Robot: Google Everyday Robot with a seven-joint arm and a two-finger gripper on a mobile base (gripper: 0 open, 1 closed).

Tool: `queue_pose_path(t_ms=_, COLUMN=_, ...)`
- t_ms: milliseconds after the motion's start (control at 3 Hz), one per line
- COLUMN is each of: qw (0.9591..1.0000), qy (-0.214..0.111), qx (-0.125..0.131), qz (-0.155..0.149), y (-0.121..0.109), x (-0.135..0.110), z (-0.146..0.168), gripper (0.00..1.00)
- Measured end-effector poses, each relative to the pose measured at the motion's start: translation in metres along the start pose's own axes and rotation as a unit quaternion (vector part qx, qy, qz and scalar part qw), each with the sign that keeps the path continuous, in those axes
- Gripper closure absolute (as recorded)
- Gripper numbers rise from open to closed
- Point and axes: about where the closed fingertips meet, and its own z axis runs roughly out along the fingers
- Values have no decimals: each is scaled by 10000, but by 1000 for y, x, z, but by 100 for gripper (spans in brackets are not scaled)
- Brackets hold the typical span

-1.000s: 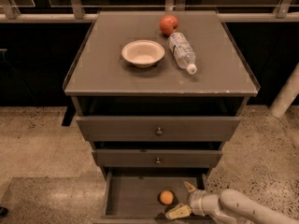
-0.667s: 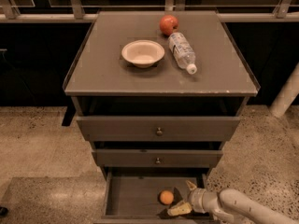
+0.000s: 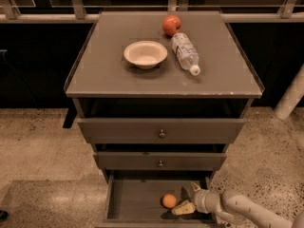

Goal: Pick orange from bottom drawer and place on counter

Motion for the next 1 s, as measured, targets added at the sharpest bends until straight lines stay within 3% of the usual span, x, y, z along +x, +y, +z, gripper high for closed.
queue_pose_path(t_ms=1000, qw=9996, qy=14, qx=-271, qz=91, y=-5, x=19, z=78, gripper=0)
